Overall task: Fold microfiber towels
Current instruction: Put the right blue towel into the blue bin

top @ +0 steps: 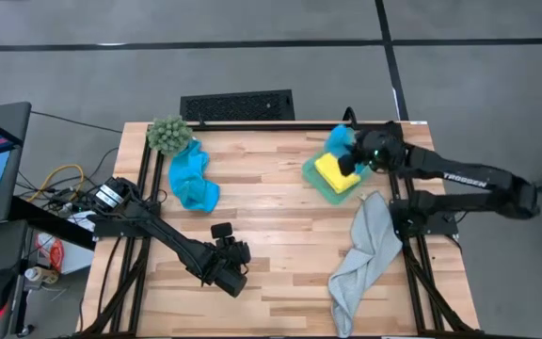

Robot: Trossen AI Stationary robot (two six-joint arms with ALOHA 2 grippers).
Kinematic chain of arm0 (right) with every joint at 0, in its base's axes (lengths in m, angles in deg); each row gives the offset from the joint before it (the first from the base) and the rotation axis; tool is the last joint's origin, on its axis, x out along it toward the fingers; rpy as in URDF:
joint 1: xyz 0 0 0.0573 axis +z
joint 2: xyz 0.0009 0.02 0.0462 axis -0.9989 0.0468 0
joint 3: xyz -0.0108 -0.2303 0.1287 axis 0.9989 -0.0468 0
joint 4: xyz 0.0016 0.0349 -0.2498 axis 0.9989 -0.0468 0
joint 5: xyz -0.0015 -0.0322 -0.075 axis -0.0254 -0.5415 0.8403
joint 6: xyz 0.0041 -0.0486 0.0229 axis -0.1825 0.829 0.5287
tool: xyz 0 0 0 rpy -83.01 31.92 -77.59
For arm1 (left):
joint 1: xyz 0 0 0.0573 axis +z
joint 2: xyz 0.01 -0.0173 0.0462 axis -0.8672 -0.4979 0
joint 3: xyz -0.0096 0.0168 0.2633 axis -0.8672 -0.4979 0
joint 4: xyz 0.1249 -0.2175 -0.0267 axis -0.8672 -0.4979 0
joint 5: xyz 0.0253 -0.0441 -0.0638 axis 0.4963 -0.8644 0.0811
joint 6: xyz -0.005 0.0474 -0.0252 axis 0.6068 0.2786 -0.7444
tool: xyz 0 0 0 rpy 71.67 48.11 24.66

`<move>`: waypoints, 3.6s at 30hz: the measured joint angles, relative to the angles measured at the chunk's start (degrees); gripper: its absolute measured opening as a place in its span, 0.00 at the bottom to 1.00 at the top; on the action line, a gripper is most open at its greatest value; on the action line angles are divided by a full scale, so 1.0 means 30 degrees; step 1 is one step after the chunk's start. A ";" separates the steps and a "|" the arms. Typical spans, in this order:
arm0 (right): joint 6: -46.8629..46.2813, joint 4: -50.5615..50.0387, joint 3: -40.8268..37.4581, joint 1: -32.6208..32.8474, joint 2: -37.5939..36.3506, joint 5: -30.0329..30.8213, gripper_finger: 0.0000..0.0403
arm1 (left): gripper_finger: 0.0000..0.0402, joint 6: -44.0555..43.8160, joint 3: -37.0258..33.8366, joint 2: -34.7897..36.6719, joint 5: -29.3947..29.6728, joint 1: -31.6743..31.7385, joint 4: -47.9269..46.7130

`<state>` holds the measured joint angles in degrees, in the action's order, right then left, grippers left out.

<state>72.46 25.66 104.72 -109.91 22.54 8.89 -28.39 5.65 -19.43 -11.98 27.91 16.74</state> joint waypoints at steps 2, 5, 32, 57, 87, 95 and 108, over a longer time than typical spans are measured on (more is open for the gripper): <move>0.0612 -0.0072 0.0000 -0.1658 -0.0029 -0.0699 0.06 | 0.36 0.0023 0.0000 0.0000 0.0143 0.0000 0.0003; 0.1251 -0.0013 -0.0170 -0.3665 0.0295 -0.1766 0.06 | 0.36 0.0023 0.0000 0.0000 0.0207 0.0000 -0.0004; 0.0566 0.6311 -0.3519 -0.3592 0.5810 -0.4888 0.06 | 0.36 0.0059 0.0000 0.0000 -0.0031 0.0000 -0.0100; 0.0130 0.5276 -0.3512 -0.5946 0.7340 -0.5274 0.12 | 0.36 0.0099 0.0000 0.0000 -0.0141 0.0007 -0.0128; 0.1826 0.2015 -0.1439 -0.6766 0.5907 -0.1949 0.54 | 0.36 0.0368 0.0000 0.0000 -0.0402 0.0007 -0.0190; 0.1266 -0.0551 -0.1587 -0.5988 0.4313 -0.2096 0.35 | 0.36 0.0518 -0.0007 0.0766 0.0800 0.0044 -0.1450; 0.1071 -0.0297 -0.2477 -0.6027 0.7315 -0.2107 0.12 | 0.36 0.0708 -0.0007 0.3177 0.3623 0.0044 -0.1418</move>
<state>75.67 24.77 97.29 -127.99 44.49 2.57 -26.27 5.63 -9.90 -1.11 28.04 12.48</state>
